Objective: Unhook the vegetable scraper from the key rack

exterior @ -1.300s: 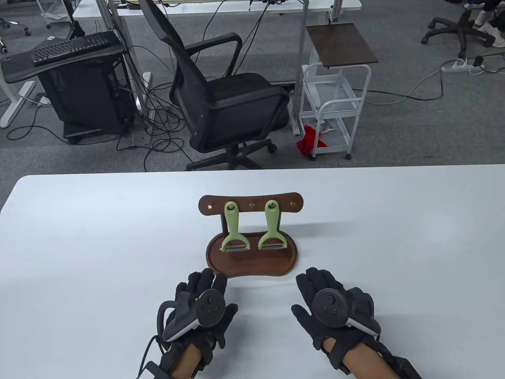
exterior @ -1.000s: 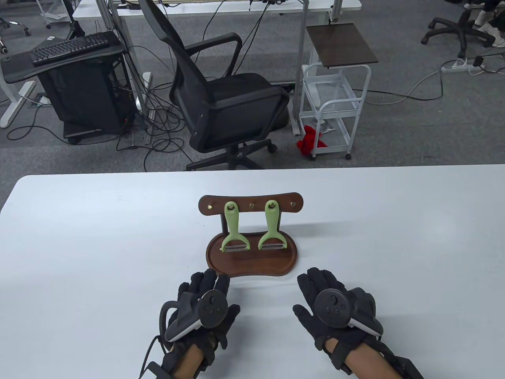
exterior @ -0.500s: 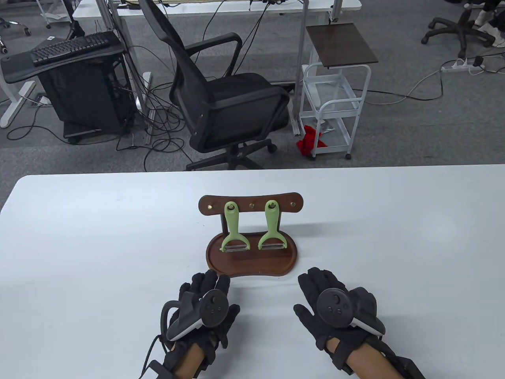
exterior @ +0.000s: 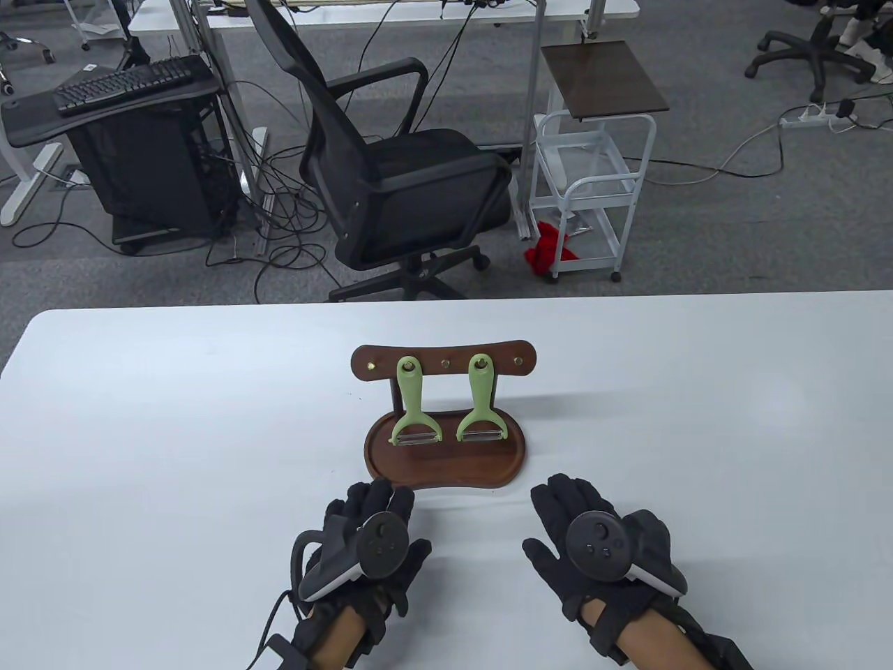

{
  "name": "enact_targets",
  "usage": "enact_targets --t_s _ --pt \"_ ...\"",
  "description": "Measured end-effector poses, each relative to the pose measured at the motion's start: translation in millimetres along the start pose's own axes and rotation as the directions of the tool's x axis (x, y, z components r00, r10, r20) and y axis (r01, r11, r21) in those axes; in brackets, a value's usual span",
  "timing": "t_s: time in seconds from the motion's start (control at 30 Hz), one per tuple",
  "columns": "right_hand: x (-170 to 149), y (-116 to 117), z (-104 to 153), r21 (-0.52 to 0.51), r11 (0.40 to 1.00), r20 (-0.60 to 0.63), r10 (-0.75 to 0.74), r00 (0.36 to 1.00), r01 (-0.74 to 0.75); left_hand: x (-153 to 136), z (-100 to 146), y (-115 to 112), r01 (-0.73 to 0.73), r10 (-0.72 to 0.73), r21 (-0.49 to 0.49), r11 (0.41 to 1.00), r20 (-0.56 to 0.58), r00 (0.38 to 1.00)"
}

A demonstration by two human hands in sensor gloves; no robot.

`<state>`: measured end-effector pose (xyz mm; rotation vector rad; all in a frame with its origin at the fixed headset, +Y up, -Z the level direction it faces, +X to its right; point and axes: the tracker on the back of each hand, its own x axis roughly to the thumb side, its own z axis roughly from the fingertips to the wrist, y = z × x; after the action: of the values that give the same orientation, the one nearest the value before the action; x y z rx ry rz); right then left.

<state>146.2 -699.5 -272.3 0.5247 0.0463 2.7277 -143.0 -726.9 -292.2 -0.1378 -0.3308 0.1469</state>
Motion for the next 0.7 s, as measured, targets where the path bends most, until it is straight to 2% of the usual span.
enact_targets --t_s 0.23,0.57,0.67,0.7 --pt "-1 2 0 0.012 1.0 -0.005 -0.004 1.0 0.004 -1 -1 -4 -0.01 0.01 -0.013 1.0 -0.006 1.0" --pt "-5 5 -1 0.03 0.999 -0.022 -0.016 1.0 0.017 -8 -4 4 -0.099 0.099 0.045 0.994 -0.014 0.995" --pt "-5 5 -1 0.033 0.999 -0.02 -0.01 1.0 0.01 -8 -2 14 -0.14 0.143 0.128 0.982 -0.01 0.99" --pt "-5 6 -1 0.037 0.999 -0.019 -0.007 1.0 0.008 -7 -3 18 -0.165 0.167 0.186 0.969 0.004 0.986"
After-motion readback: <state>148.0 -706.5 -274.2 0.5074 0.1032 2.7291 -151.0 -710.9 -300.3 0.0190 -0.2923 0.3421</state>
